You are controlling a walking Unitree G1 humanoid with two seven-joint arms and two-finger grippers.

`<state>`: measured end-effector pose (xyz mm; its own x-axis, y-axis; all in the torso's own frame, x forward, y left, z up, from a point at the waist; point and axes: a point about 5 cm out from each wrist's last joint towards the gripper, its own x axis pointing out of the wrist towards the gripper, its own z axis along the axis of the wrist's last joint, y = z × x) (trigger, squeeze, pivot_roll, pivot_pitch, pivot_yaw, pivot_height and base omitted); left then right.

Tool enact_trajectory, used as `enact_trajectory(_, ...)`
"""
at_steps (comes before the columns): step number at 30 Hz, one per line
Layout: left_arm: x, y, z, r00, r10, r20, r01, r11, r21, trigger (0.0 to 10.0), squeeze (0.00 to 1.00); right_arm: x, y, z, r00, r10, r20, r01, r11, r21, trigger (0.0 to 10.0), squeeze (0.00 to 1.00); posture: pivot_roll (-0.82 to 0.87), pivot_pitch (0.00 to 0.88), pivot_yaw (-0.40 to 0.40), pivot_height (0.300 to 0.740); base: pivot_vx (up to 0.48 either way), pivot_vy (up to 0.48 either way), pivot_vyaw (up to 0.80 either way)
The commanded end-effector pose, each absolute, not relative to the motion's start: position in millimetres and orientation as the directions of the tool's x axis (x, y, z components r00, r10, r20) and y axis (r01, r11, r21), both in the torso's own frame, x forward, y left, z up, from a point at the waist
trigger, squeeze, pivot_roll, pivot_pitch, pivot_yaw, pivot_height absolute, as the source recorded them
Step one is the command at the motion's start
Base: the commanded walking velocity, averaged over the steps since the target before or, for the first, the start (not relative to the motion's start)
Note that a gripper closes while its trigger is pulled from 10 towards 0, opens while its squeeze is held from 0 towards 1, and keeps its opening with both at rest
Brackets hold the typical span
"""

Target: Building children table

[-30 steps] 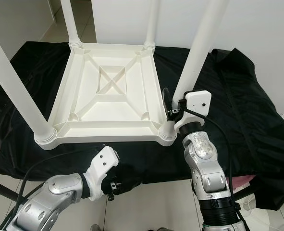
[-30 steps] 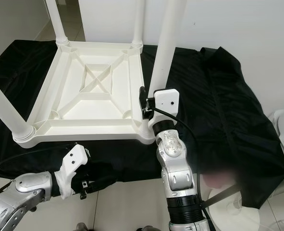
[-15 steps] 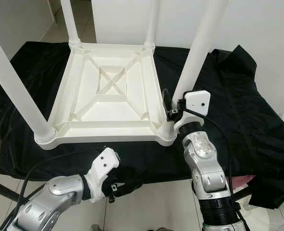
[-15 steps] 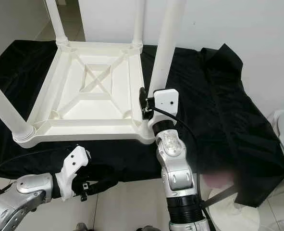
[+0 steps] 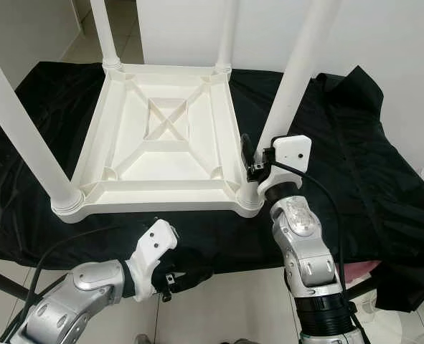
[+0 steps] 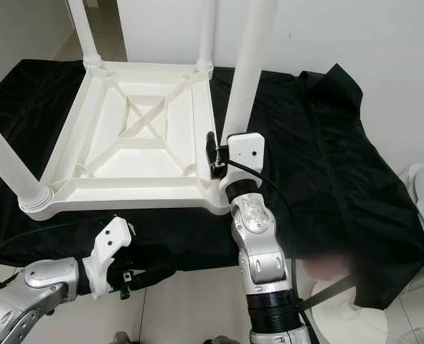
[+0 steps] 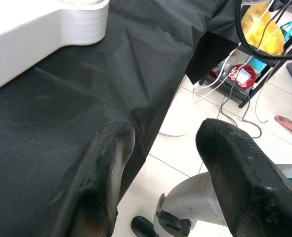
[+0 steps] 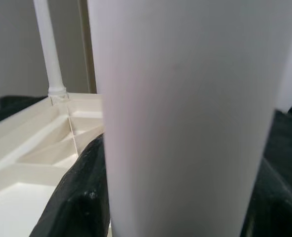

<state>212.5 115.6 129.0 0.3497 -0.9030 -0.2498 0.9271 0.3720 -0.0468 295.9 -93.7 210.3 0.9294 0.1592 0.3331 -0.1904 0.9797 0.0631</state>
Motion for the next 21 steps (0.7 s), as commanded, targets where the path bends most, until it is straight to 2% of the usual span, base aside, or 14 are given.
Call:
enact_trajectory(1,211.5,118.0,127.8,0.301,-0.92,-0.249,0.944,0.325,-0.061,10.0,0.0,294.9,-94.4,212.1,0.928,0.165,0.333,-0.208,0.973,0.097,10.0,0.0,0.01,0.095,-0.052,0.74,0.0,0.0,0.0)
enact_trajectory(2,217.0,119.8,128.9,0.343,-0.909,-0.238,0.929,0.365,-0.056,10.0,0.0,294.4,-94.4,212.1,0.932,0.161,0.326,-0.222,0.961,0.163,4.8,0.0,0.01,0.095,-0.052,0.74,0.0,0.0,0.0)
enact_trajectory(3,223.6,122.3,131.4,0.392,-0.894,-0.218,0.91,0.411,-0.049,10.0,0.0,294.2,-94.8,212.0,0.935,0.155,0.318,-0.231,0.949,0.215,8.8,0.0,0.01,0.096,-0.052,0.74,0.0,0.0,0.0)
enact_trajectory(5,231.1,126.0,135.3,0.448,-0.873,-0.193,0.884,0.464,-0.046,10.0,0.0,294.0,-95.4,212.4,0.937,0.151,0.315,-0.238,0.936,0.26,8.6,0.0,0.01,0.095,-0.051,0.74,0.0,0.0,0.0)
enact_trajectory(6,231.1,126.0,135.3,0.448,-0.873,-0.193,0.884,0.464,-0.046,10.0,0.0,294.0,-95.4,212.4,0.937,0.151,0.315,-0.238,0.936,0.26,8.6,0.0,0.01,0.095,-0.051,0.74,0.0,0.0,0.0)
enact_trajectory(7,235.6,130.3,139.5,0.481,-0.859,-0.176,0.868,0.494,-0.042,10.0,0.0,294.0,-96.3,212.6,0.94,0.142,0.31,-0.238,0.924,0.298,9.8,0.0,0.01,0.098,-0.051,0.74,0.0,0.0,0.0)
enact_trajectory(8,236.5,134.4,142.4,0.49,-0.854,-0.174,0.864,0.503,-0.036,10.0,0.0,294.0,-96.6,212.8,0.942,0.139,0.306,-0.243,0.911,0.334,8.4,0.0,0.01,0.099,-0.052,0.74,0.0,0.0,0.0)
enact_trajectory(10,236.4,136.9,143.9,0.49,-0.854,-0.175,0.864,0.503,-0.031,10.0,0.0,294.0,-96.6,212.9,0.943,0.138,0.303,-0.247,0.901,0.356,8.4,0.0,0.01,0.101,-0.052,0.74,0.0,0.0,0.0)
enact_trajectory(11,235.0,139.6,144.6,0.485,-0.855,-0.182,0.867,0.497,-0.024,10.0,0.0,294.0,-96.6,212.7,0.944,0.139,0.299,-0.249,0.894,0.372,9.0,0.0,0.01,0.101,-0.053,0.74,0.0,0.0,0.0)
enact_trajectory(12,235.0,139.6,144.6,0.485,-0.855,-0.182,0.867,0.497,-0.024,10.0,0.0,294.0,-96.6,212.7,0.944,0.139,0.299,-0.249,0.894,0.372,9.0,0.0,0.01,0.101,-0.053,0.74,0.0,0.0,0.0)
enact_trajectory(13,233.6,143.6,144.1,0.483,-0.853,-0.198,0.868,0.496,-0.019,10.0,0.0,293.4,-96.5,212.6,0.945,0.141,0.296,-0.256,0.883,0.395,10.0,0.0,0.01,0.101,-0.053,0.74,0.0,0.0,0.0)
enact_trajectory(18,227.8,148.6,143.8,0.46,-0.859,-0.225,0.879,0.476,-0.023,10.0,0.0,292.6,-97.9,212.5,0.948,0.131,0.291,-0.259,0.848,0.462,10.0,0.0,0.02,0.108,-0.055,0.74,0.0,0.0,0.0)
enact_trajectory(20,217.7,147.9,140.7,0.402,-0.881,-0.251,0.904,0.426,-0.047,10.0,0.0,292.1,-99.8,213.4,0.949,0.119,0.291,-0.263,0.807,0.528,10.0,0.0,0.02,0.11,-0.054,0.74,0.0,0.0,0.0)
enact_trajectory(21,217.7,147.9,140.7,0.402,-0.881,-0.251,0.904,0.426,-0.047,10.0,0.0,292.1,-99.8,213.4,0.949,0.119,0.291,-0.263,0.807,0.528,10.0,0.0,0.02,0.11,-0.054,0.74,0.0,0.0,0.0)
